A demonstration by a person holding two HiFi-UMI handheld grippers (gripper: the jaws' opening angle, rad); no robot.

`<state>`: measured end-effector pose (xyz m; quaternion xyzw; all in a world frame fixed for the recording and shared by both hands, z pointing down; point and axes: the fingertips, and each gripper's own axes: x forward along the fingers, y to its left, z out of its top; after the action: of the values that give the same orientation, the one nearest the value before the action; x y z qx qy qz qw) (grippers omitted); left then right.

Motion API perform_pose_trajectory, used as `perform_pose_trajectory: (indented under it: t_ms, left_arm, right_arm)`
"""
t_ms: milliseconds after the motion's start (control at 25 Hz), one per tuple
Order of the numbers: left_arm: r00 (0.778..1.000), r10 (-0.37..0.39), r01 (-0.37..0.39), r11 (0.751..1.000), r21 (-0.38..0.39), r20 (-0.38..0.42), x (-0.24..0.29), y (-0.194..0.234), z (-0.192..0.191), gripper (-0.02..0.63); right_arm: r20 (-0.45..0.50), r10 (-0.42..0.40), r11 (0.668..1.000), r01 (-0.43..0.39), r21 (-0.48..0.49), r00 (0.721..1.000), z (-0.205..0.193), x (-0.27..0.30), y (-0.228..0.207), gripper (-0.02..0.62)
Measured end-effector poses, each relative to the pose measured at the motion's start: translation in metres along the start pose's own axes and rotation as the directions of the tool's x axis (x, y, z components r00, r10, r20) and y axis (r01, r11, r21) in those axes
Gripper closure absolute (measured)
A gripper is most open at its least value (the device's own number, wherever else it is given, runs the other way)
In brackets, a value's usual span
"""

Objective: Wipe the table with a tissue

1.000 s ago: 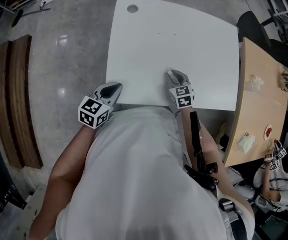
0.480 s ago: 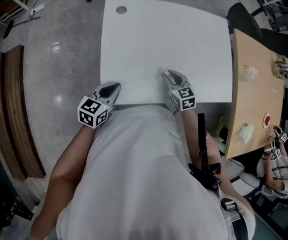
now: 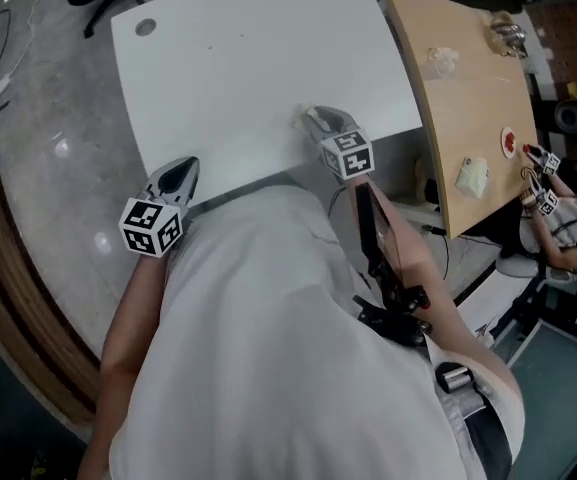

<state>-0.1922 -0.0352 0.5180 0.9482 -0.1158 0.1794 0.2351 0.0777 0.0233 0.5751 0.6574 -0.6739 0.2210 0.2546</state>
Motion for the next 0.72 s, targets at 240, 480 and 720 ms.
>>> perform_pose_trajectory:
  t_ms: [240,480,720]
  left_arm:
    - [0.999,-0.041,0.041,0.999,-0.001,-0.010,0.029,-0.012,-0.010,0.601]
    - [1.000,-0.011,0.011,1.000,-0.006,-0.014,0.040,-0.009,-0.006,0.601]
    - [1.000,0.014,-0.015,1.000,-0.016,-0.027,0.053,-0.016,-0.003,0.601]
  right_arm:
    - [0.015,-0.022,1.000,0.022,-0.017,1.000,0.004,-0.003,-0.022,0.486]
    - [0.035,0.019,0.999,-0.017,-0.046,0.999,0.021,0.021,-0.030,0.486]
    - [0.013,0.074,0.996,-0.073,-0.060,0.997,0.026,0.039,-0.040,0.486]
